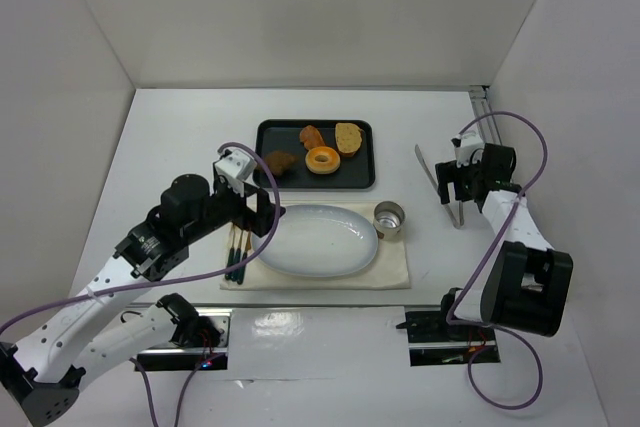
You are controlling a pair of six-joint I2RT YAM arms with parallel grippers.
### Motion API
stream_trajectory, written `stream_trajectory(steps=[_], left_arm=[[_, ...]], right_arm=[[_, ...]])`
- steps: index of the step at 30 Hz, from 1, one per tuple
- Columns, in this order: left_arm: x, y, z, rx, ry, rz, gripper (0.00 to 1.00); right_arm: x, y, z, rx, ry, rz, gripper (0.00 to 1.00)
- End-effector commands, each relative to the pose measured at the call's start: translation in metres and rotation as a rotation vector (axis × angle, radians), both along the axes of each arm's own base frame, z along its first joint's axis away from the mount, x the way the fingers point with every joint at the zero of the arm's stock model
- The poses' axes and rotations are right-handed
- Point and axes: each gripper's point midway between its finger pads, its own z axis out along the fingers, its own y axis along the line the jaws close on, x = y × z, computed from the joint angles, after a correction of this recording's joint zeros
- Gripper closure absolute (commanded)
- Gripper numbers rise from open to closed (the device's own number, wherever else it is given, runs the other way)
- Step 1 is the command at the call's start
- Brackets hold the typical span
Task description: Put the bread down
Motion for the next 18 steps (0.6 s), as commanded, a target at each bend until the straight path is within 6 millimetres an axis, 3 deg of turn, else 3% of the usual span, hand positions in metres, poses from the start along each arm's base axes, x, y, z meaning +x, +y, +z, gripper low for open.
stream_trajectory(steps=[1, 18], left_arm=[[-0.003, -0.007, 0.011, -0.037, -0.031, -0.046, 0.0], [-0.005, -0.012, 0.009, -0.038, -0.019, -0.074, 0.0]], right_arm=[[0.018, -0.013, 0.003, -0.089, -0.046, 0.012, 0.07], [0.02, -0.019, -0.051, -0.107, 0.074, 0.041, 0.1]])
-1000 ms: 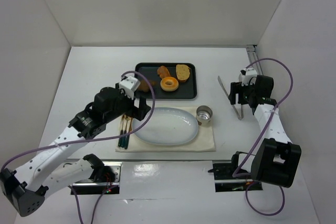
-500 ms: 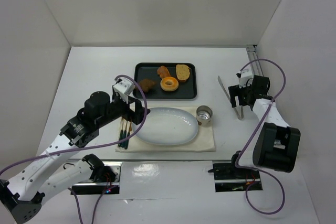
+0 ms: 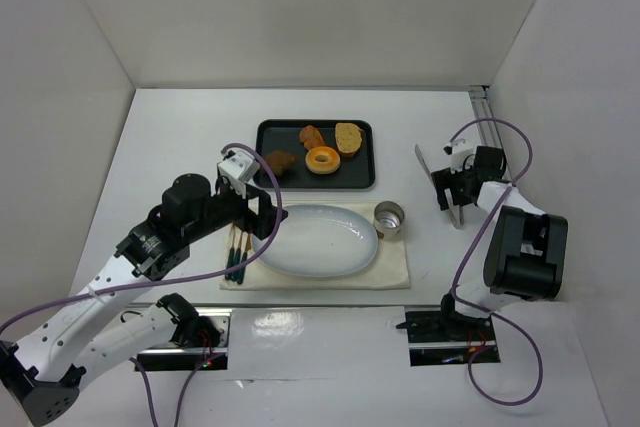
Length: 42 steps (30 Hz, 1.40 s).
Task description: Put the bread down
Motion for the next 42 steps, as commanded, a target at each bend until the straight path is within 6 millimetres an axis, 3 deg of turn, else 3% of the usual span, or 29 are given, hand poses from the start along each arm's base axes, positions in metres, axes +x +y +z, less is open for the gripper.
stream_trajectory(steps=[1, 4, 14, 21, 22, 26, 31, 38, 42], left_arm=[[0.001, -0.004, 0.01, -0.029, -0.034, -0.019, 0.0], [0.0, -0.005, 0.01, -0.031, -0.033, -0.028, 0.0], [0.001, -0.006, 0.007, -0.025, -0.024, -0.028, 0.0], [0.001, -0.006, 0.007, -0.025, -0.024, -0.028, 0.0], [0.001, -0.006, 0.007, -0.025, -0.024, -0.028, 0.0], [0.002, -0.005, 0.007, -0.023, -0.025, -0.019, 0.0], [0.003, -0.004, 0.003, -0.015, -0.02, -0.01, 0.0], [0.006, -0.002, 0.003, -0.011, -0.023, 0.007, 0.0], [0.007, 0.0, 0.003, -0.008, -0.025, 0.016, 0.0]], right_arm=[[0.011, -0.004, 0.001, -0.035, -0.036, 0.021, 0.1], [0.016, -0.005, 0.002, -0.037, -0.045, 0.021, 0.1], [0.016, -0.004, -0.026, -0.022, 0.025, 0.042, 0.11], [0.018, -0.003, -0.032, -0.01, 0.04, 0.047, 0.26], [0.018, -0.003, -0.032, -0.01, 0.04, 0.048, 0.34], [0.015, -0.001, -0.027, 0.023, 0.035, 0.038, 0.47], [0.018, -0.001, 0.0, 0.042, -0.034, 0.036, 0.51], [0.026, 0.018, 0.084, 0.099, -0.212, 0.086, 0.51], [0.022, 0.033, 0.115, 0.159, -0.267, 0.12, 0.51]])
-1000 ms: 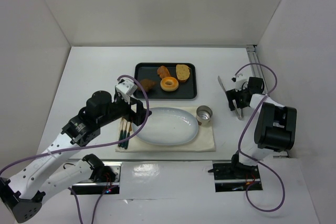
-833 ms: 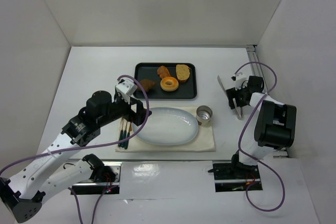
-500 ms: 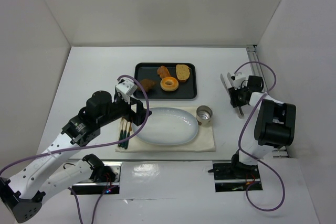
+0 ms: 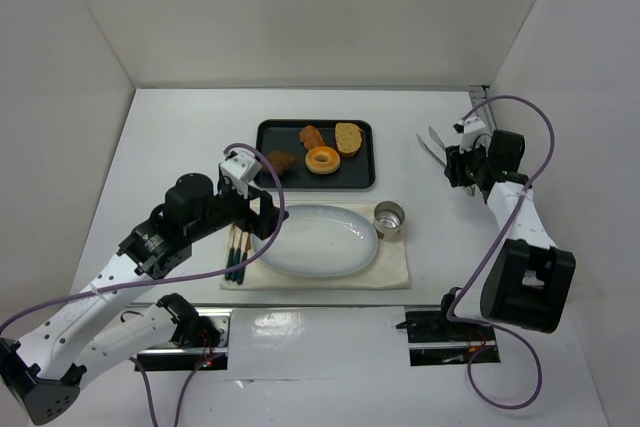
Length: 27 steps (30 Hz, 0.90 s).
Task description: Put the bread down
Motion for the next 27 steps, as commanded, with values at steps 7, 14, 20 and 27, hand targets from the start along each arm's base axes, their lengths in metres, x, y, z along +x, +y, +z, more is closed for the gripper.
stream_trajectory(steps=[7, 14, 20, 27], left_arm=[[0.009, 0.002, 0.002, -0.003, -0.028, 0.035, 0.0], [0.012, 0.004, -0.001, 0.014, -0.03, 0.049, 0.0], [0.015, 0.006, -0.004, 0.024, -0.026, 0.067, 0.0], [0.017, 0.007, -0.006, 0.033, -0.034, 0.072, 0.0]], right_arm=[[-0.01, 0.043, 0.082, 0.153, -0.149, 0.152, 0.43], [-0.013, 0.063, 0.117, 0.212, -0.198, 0.255, 0.4], [-0.017, 0.097, 0.124, 0.243, -0.188, 0.363, 0.39], [-0.022, 0.165, 0.1, 0.282, -0.084, 0.543, 0.39]])
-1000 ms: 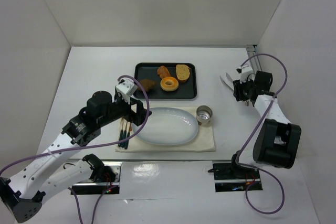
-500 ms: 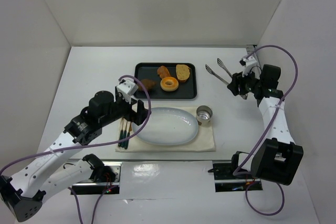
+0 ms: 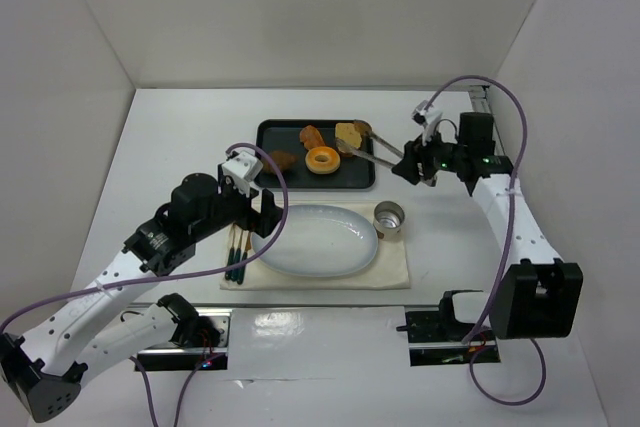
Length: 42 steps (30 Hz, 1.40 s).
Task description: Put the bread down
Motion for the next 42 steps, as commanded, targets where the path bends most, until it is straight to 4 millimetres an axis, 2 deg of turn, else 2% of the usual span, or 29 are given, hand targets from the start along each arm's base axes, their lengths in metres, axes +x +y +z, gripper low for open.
stream_trajectory(steps=[1, 3, 11, 15, 18, 19, 21, 23, 27, 28, 29, 30, 39, 42], left_arm=[[0.007, 0.0, 0.007, -0.006, -0.048, 0.009, 0.0], [0.007, 0.0, 0.008, -0.014, -0.058, 0.009, 0.0], [0.007, 0.001, 0.008, -0.007, -0.064, 0.006, 0.0], [0.007, 0.001, 0.008, -0.007, -0.064, 0.006, 0.0], [0.007, 0.001, 0.008, -0.007, -0.064, 0.006, 0.0], [0.007, 0.001, 0.008, -0.007, -0.064, 0.006, 0.0], [0.007, 0.001, 0.008, -0.007, -0.064, 0.006, 0.0], [0.007, 0.001, 0.008, -0.007, -0.064, 0.006, 0.0], [0.007, 0.001, 0.008, -0.007, -0.064, 0.006, 0.0], [0.007, 0.001, 0.008, -0.007, -0.064, 0.006, 0.0], [0.007, 0.001, 0.008, -0.007, -0.064, 0.006, 0.0], [0.007, 0.001, 0.008, -0.007, -0.064, 0.006, 0.0], [0.008, 0.002, 0.008, -0.004, -0.065, 0.015, 0.0], [0.008, 0.002, 0.008, -0.004, -0.065, 0.015, 0.0]], right_arm=[[0.004, 0.03, 0.003, 0.019, 0.017, 0.081, 0.39], [0.008, 0.047, -0.009, 0.004, 0.039, 0.121, 0.39], [0.034, 0.065, -0.031, -0.039, 0.069, 0.137, 0.39], [0.046, 0.065, -0.038, -0.051, 0.065, 0.133, 0.39], [0.053, 0.065, -0.035, -0.057, 0.05, 0.125, 0.39], [0.054, 0.065, -0.042, -0.058, 0.066, 0.125, 0.39], [0.062, 0.065, -0.04, -0.064, 0.052, 0.116, 0.39], [0.068, 0.066, -0.048, -0.065, 0.067, 0.117, 0.39], [0.08, 0.064, -0.05, -0.078, 0.06, 0.1, 0.39], [0.08, 0.064, -0.057, -0.08, 0.077, 0.1, 0.4], [0.083, 0.065, -0.051, -0.078, 0.064, 0.1, 0.4], [0.087, 0.065, -0.057, -0.08, 0.076, 0.1, 0.4], [0.096, 0.07, -0.072, -0.106, 0.12, 0.129, 0.41], [0.097, 0.069, -0.07, -0.119, 0.126, 0.142, 0.42]])
